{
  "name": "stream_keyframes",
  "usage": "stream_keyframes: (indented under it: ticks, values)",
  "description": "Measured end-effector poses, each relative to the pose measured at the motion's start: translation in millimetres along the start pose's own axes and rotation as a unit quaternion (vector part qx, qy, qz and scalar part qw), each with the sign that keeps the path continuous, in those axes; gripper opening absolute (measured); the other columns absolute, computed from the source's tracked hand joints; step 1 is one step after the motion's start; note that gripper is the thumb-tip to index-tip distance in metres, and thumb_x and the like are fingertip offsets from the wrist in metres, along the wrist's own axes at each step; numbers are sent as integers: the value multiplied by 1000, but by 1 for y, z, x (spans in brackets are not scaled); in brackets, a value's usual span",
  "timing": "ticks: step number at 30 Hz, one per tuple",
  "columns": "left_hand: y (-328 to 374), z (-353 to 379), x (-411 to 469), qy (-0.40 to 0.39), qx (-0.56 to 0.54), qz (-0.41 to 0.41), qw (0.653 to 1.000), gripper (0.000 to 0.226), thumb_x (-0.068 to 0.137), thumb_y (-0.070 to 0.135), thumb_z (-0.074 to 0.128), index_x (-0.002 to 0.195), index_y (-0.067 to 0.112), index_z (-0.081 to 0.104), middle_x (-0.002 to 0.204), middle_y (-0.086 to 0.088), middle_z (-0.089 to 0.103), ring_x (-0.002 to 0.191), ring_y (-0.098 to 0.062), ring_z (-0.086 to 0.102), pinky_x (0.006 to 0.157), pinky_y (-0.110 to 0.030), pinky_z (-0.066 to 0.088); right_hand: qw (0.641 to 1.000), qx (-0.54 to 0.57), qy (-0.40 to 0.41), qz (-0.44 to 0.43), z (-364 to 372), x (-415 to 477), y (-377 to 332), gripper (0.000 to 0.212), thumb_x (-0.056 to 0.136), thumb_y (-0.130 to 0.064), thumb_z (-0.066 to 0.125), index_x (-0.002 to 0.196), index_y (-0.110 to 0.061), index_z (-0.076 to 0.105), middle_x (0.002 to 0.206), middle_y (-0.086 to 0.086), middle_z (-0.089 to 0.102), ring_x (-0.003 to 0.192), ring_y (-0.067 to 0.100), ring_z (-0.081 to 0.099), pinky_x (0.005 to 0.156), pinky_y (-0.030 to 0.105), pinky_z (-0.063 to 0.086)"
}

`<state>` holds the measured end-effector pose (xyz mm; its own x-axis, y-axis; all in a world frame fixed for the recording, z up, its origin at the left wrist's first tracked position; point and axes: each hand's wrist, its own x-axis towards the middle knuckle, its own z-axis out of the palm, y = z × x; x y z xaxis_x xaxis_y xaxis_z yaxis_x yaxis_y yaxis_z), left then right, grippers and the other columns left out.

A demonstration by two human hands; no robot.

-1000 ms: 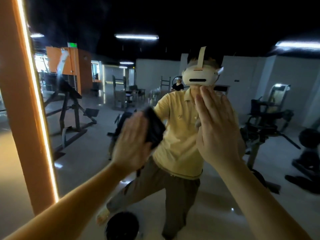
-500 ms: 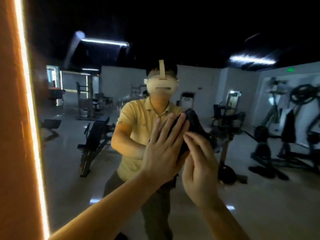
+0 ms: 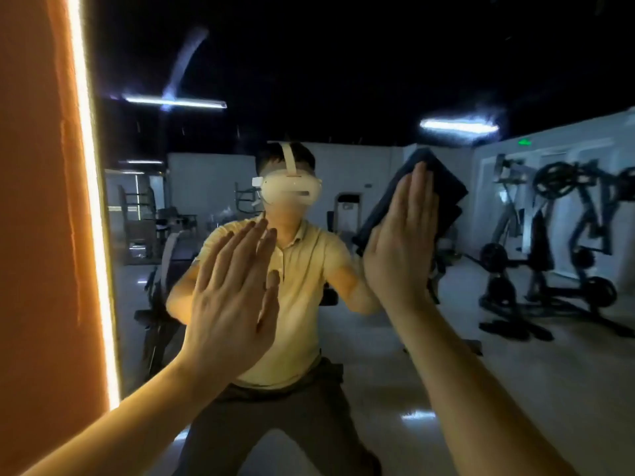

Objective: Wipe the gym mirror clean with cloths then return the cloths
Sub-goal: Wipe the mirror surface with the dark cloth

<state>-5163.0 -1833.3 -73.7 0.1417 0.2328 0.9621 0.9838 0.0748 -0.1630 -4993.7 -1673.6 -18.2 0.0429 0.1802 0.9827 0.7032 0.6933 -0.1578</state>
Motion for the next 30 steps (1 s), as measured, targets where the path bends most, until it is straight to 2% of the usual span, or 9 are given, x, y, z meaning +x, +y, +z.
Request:
stream_keyframes:
  ticks: [3,5,6,12,16,20,23,25,30]
  values:
    - [3,2,-16,51,-23,-63,996,56,99,15,51,153,0,47,158,-18,46,151,-31,36,123,-56,29,982,26,-63,-179,22,-40,-60,58,111,-25,21,164,-2,10,173,18,3,162,30,-1,131,48,2]
    - [7,7,-26,52,-2,-51,997,54,100,17,50,151,-1,51,157,-20,47,150,-34,38,121,-61,30,942,-10,-95,-321,26,-58,-48,60,112,-32,10,165,-3,10,174,15,2,162,28,-4,131,45,-3]
    - [10,13,-29,38,17,-37,998,54,101,21,48,151,0,51,159,-20,46,151,-35,38,121,-62,29,941,-26,-82,-328,25,-56,-26,59,113,-32,14,165,-5,11,174,14,3,162,26,-4,131,45,-3]
    - [19,52,-45,-30,123,-13,992,79,104,45,45,165,0,20,174,-19,11,163,-31,6,131,-53,6,998,-62,-20,26,-8,-49,139,63,109,-32,17,166,-5,9,174,14,6,162,27,4,129,52,11]
    - [12,55,-44,-18,124,0,992,77,106,46,39,165,1,20,174,-17,11,163,-30,7,131,-52,6,992,-28,12,121,-5,-51,107,65,107,-33,16,165,-4,7,174,14,4,161,29,4,129,52,7]
    - [4,44,-54,25,109,0,994,68,103,30,44,161,-3,30,170,-20,25,161,-32,19,131,-51,10,997,-7,0,-80,22,-83,14,62,111,-35,18,166,-8,9,175,10,3,162,26,0,131,48,3]
    - [1,40,-77,31,137,5,990,64,100,24,49,156,-5,40,167,-22,33,158,-34,27,128,-57,18,947,-22,-59,-315,36,-132,-19,62,111,-36,24,166,-10,16,175,8,7,162,24,1,131,47,3]
    - [3,46,-90,12,151,8,988,64,104,30,43,158,-5,37,168,-23,28,159,-34,22,129,-56,14,923,-51,-75,-373,36,-148,1,62,111,-37,23,166,-11,14,175,7,6,162,22,1,131,48,7]
    - [2,58,-96,-32,176,2,984,82,105,52,23,165,-2,8,174,-18,-1,163,-28,-6,132,-47,2,994,-79,-23,-66,18,-133,93,67,107,-40,6,166,-8,5,175,9,-1,161,22,-2,131,47,3]
